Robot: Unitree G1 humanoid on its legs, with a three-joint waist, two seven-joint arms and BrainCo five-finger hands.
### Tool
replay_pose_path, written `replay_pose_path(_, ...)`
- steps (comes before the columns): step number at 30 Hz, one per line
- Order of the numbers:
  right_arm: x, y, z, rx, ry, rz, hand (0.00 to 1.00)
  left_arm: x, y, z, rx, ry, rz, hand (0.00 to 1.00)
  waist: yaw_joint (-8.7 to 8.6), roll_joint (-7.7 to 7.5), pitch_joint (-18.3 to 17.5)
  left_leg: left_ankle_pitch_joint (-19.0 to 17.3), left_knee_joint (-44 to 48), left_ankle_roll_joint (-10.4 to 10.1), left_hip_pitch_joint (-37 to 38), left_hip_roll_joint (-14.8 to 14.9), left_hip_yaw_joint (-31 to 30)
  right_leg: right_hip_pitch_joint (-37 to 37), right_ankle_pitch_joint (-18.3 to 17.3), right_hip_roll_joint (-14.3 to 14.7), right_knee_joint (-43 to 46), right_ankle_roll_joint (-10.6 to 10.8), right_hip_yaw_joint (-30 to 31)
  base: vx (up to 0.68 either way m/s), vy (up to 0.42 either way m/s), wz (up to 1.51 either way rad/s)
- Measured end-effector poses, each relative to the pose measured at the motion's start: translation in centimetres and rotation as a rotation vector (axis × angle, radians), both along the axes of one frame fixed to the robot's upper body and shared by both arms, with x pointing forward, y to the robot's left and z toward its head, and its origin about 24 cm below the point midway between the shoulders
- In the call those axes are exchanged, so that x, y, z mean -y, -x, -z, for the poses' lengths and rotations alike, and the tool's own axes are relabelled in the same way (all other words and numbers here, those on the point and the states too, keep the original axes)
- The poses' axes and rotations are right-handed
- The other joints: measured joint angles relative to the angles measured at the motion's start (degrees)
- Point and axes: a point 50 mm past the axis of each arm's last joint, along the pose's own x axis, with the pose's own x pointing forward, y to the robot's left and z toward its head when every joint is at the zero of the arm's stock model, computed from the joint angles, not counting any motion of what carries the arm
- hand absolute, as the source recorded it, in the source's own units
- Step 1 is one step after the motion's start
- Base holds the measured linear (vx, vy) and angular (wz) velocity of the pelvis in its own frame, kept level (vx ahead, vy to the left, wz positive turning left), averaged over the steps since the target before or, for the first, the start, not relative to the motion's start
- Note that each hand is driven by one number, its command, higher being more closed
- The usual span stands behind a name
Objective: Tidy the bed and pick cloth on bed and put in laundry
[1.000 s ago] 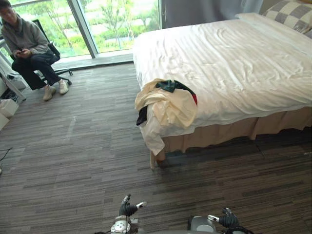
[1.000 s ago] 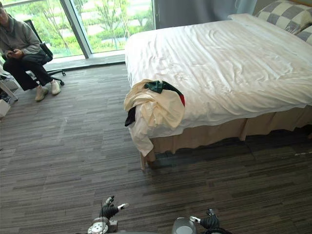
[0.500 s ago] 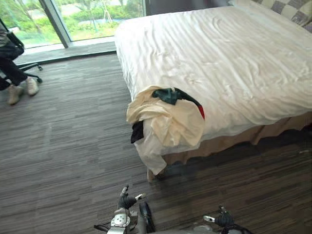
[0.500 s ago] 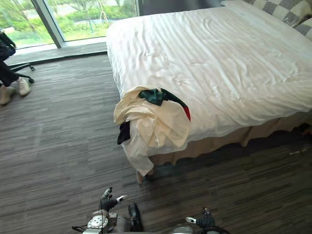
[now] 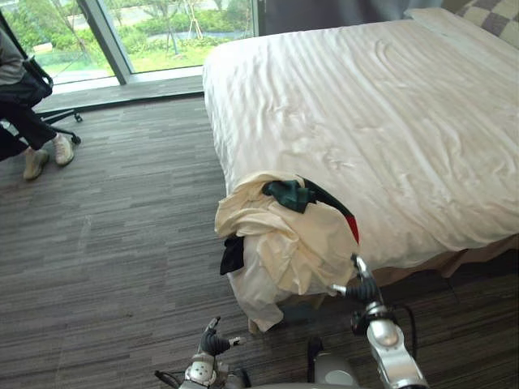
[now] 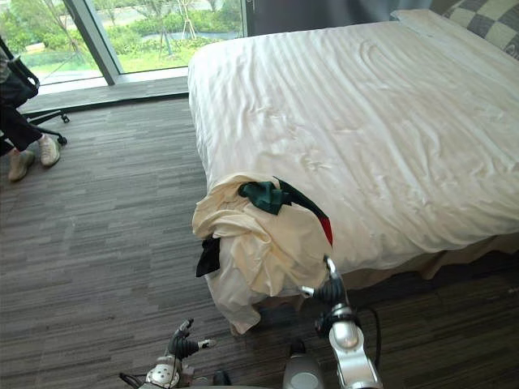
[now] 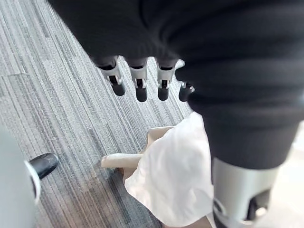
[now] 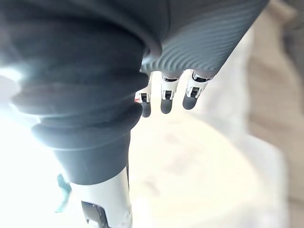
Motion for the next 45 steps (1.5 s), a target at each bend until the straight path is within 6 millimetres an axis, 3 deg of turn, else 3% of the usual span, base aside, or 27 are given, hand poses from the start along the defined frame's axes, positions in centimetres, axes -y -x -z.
replay_pose_path(2, -1.3, -0.6, -2.1, 0.090, 0.066, -0.072, 0.00, -0.4, -0.1, 0.0, -0.002, -0.011, 0.001, 0.00, -0.03, -1.76, -0.41, 0.09, -0.30, -0.14, -0.29, 0.46, -0.07, 0.23, 0.39, 0.28, -1.22, -0.51, -0.61, 0.04, -0.075, 0.08)
replay_pose_path(3, -1.5, -0.7, -2.3, 0.098, 0.075, -0.084, 0.00, -0.4, -0.2, 0.0, -0.003, -0.012, 0.001, 0.00, -0.01, -1.94, -0.50, 0.09, -0.32, -0.14, -0.35, 0.45, -0.09, 0.31, 0.51, 0.29, -1.45, -0.66, -0.65, 0.04, -0.005, 0.06)
replay_pose_path(4, -3.0, -1.4, -3.0, 0.131, 0.097, -0.151, 0.00, -0.4, -0.2, 0.1, -0.012, -0.015, 0.003, 0.00, 0.10, -2.35, -0.76, 0.09, -0.35, -0.15, -0.27, 0.36, -0.08, 1.13, 1.27, 0.27, -2.93, -0.57, -0.71, 0.00, 0.000, 0.00)
replay_pose_path(7, -6.3, -2.2, -4.6, 0.203, 0.129, -0.287, 0.00, -0.4, -0.2, 0.1, -0.014, -0.015, 0.001, 0.00, 0.52, -2.24, -0.95, 0.09, -0.74, -0.14, -0.20, 0.07, -0.04, 2.64, 3.08, 0.20, -6.37, -0.40, -0.83, 0.01, 0.007, 0.01)
replay_pose_path(9, -8.4, -2.4, -5.5, 0.246, 0.128, -0.369, 0.00, -0.4, -0.5, 0.0, -0.005, -0.016, 0.000, 0.00, 1.69, -2.15, -0.96, 0.11, -0.86, -0.14, -0.37, -0.06, -0.06, 3.58, 4.40, 0.22, -8.82, -0.41, -1.00, 0.00, -0.001, 0.04)
replay_pose_path(12, -10.7, -2.9, -6.9, 0.304, 0.145, -0.475, 0.00, -0.4, -0.5, 0.0, -0.007, -0.016, -0.007, 0.00, 1.74, -1.96, -0.92, 0.13, -0.98, -0.15, -0.74, -0.27, -0.28, 4.12, 5.27, 0.08, -10.45, -0.25, -1.66, 0.00, -0.001, 0.04)
replay_pose_path(13, -11.9, -3.9, -7.4, 0.323, 0.169, -0.521, 0.00, -0.3, -0.4, 0.0, -0.008, -0.013, -0.009, 0.00, 1.72, -1.76, -0.80, 0.22, -0.98, -0.23, -1.44, -0.40, -0.46, 3.82, 5.71, -0.04, -10.84, -0.41, -1.90, -0.03, 0.005, 0.02)
replay_pose_path(15, -12.2, -4.9, -7.2, 0.307, 0.198, -0.529, 0.00, -0.3, -0.6, 0.0, -0.003, -0.013, -0.009, 0.00, 1.90, -1.56, -0.66, 0.23, -0.88, -0.22, -2.19, -0.45, -0.68, 3.71, 6.04, -0.09, -11.29, -0.45, -1.97, -0.05, 0.010, 0.06)
replay_pose_path(18, -11.7, -7.9, -6.6, 0.244, 0.336, -0.498, 0.00, 0.6, -1.6, -0.3, 0.025, 0.012, 0.000, 0.00, 3.08, -0.14, 0.57, 0.49, 0.04, 0.06, -4.27, -0.81, -1.72, 2.08, 6.62, -0.62, -11.27, -0.34, -2.37, -0.05, 0.007, 0.17)
replay_pose_path(20, -10.9, -9.6, -7.4, 0.241, 0.423, -0.460, 0.00, 1.3, -2.5, -0.7, 0.059, 0.026, 0.018, 0.00, 3.64, 1.30, 2.36, 1.09, 0.11, 0.52, -5.75, -1.28, -2.15, 0.86, 7.13, -1.04, -11.18, -0.50, -2.61, -0.06, 0.005, 0.12)
replay_pose_path(23, -8.7, -11.8, -10.7, 0.315, 0.525, -0.368, 0.00, 1.8, -3.7, -1.5, 0.117, 0.040, 0.036, 0.00, 3.71, 3.01, 5.90, 2.10, 0.00, 0.83, -8.66, -2.02, -2.43, -1.97, 8.21, -1.86, -11.16, -0.29, -2.65, -0.11, 0.014, 0.06)
replay_pose_path(29, -4.0, -13.0, -13.2, 0.358, 0.618, -0.217, 0.00, 2.3, -5.2, -2.6, 0.198, 0.044, 0.083, 0.00, 2.85, 4.12, 9.42, 3.08, -0.21, 1.75, -12.75, -2.88, -2.07, -6.41, 9.52, -2.50, -11.16, -0.20, -2.01, -0.05, 0.005, -0.02)
replay_pose_path(32, -1.6, -13.8, -12.7, 0.299, 0.685, -0.148, 0.00, 3.1, -5.9, -3.3, 0.249, 0.053, 0.130, 0.00, 1.57, 6.49, 11.79, 3.21, -0.20, 1.92, -14.17, -3.42, -1.95, -7.94, 9.86, -2.94, -11.15, 0.02, -1.61, 0.00, 0.005, -0.01)
replay_pose_path(36, -1.1, -14.7, -12.8, 0.281, 0.709, -0.140, 0.00, 3.4, -6.8, -3.8, 0.280, 0.053, 0.149, 0.00, 1.26, 8.05, 13.49, 3.37, -0.11, 2.16, -15.19, -3.59, -1.58, -9.36, 10.33, -3.01, -11.16, 0.11, -0.70, 0.01, 0.004, -0.09)
replay_pose_path(37, -1.1, -15.1, -12.9, 0.275, 0.722, -0.146, 1.00, 3.6, -7.2, -4.0, 0.293, 0.054, 0.161, 0.00, 1.26, 8.45, 13.74, 3.37, -0.01, 2.16, -15.20, -3.56, -1.61, -9.34, 10.35, -2.99, -11.15, 0.10, -0.70, 0.00, 0.000, 0.00)
replay_pose_path(45, -0.8, -16.1, -13.6, 0.255, 0.681, -0.118, 1.00, 3.9, -7.1, -3.9, 0.293, 0.044, 0.197, 0.00, 1.31, 9.61, 14.24, 3.52, 0.38, 2.20, -15.28, -3.57, -2.42, -9.00, 10.10, -3.04, -10.33, 0.23, -2.31, -0.02, -0.005, 0.07)
